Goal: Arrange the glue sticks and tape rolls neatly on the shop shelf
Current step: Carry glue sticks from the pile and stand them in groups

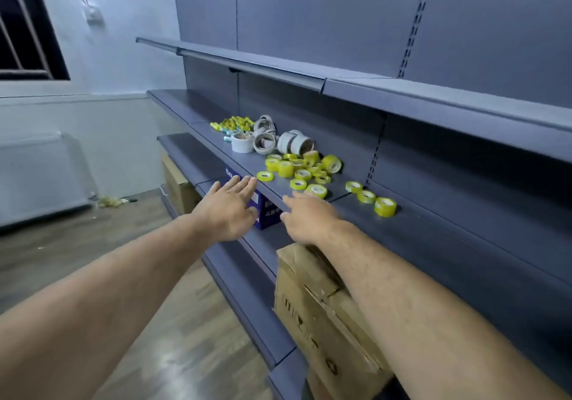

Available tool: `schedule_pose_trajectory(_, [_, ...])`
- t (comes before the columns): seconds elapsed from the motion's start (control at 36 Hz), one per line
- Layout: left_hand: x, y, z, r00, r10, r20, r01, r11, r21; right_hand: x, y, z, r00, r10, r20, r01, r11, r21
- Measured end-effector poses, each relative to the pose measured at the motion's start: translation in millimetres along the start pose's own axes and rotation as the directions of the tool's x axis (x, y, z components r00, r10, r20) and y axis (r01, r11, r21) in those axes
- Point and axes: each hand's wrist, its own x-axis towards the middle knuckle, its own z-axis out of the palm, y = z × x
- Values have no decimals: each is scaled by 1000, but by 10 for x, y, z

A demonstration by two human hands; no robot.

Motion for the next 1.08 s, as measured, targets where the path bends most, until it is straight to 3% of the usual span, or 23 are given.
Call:
schedule_pose_trajectory(0.31, [901,-1507,-297,999,-49,-12,49,999,6,1709,-725,-21,1000,-5,-4,5,1000,-20])
schedule_pose_trajectory(0.81, [2725,-2931,-479,981,-195,4,195,981,5,4365,-1082,-228,975,-221,39,224,967,-120])
schedule_pose_trajectory(1.08, [3746,-3918,-409,985,-171,19,171,985,7,5789,-1431,-18,981,-189,50,194,974,-116])
